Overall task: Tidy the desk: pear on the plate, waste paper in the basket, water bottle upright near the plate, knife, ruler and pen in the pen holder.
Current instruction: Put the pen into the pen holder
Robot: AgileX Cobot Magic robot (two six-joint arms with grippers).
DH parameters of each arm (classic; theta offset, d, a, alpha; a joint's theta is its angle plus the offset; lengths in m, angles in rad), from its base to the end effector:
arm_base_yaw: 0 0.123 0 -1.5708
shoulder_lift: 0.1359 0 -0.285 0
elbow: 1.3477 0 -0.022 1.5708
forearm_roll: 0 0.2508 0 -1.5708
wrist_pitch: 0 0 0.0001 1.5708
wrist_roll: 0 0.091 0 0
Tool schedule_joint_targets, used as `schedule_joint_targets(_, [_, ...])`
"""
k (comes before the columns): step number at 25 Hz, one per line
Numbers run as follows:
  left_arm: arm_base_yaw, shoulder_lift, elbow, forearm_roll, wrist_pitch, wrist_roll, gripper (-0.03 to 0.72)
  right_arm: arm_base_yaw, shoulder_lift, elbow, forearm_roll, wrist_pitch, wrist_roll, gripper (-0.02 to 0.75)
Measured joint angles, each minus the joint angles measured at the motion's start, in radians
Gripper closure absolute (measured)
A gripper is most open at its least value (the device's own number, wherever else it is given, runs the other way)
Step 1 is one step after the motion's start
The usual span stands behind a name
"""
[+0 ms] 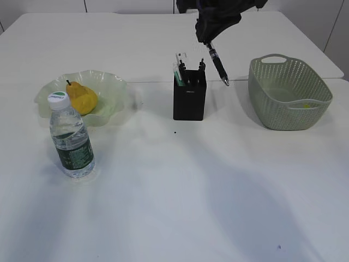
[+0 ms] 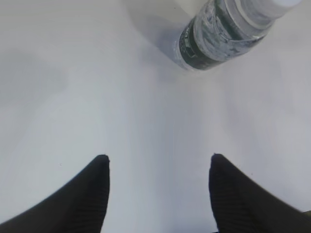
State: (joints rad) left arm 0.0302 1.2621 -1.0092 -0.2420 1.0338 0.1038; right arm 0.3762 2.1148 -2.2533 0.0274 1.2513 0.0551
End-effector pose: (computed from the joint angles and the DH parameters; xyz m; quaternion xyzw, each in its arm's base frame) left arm 0.2357 -0.0116 0.3015 -0.0056 0.9765 -0.1008 0.1904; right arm 0.4324 0.1733 0.3444 -0.1533 0.9507 0.0710 0.2600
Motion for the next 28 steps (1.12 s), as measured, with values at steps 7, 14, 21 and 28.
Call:
schedule_joint_targets(7, [0.000, 0.000, 0.000, 0.000, 0.020, 0.000, 0.232, -0.001, -0.001, 0.010, 0.005, -0.048, -0.020, 0.642])
schedule_joint_targets(14, [0.000, 0.000, 0.000, 0.000, 0.020, 0.000, 0.232, -0.017, 0.017, 0.035, 0.001, -0.212, -0.044, 0.642])
schedule_joint_targets(21, [0.000, 0.000, 0.000, 0.000, 0.020, 0.000, 0.232, -0.031, 0.018, 0.131, -0.011, -0.478, -0.074, 0.642])
schedule_joint_targets(28, [0.000, 0.000, 0.000, -0.001, 0.006, 0.000, 0.232, -0.031, 0.018, 0.239, -0.012, -0.715, -0.100, 0.642])
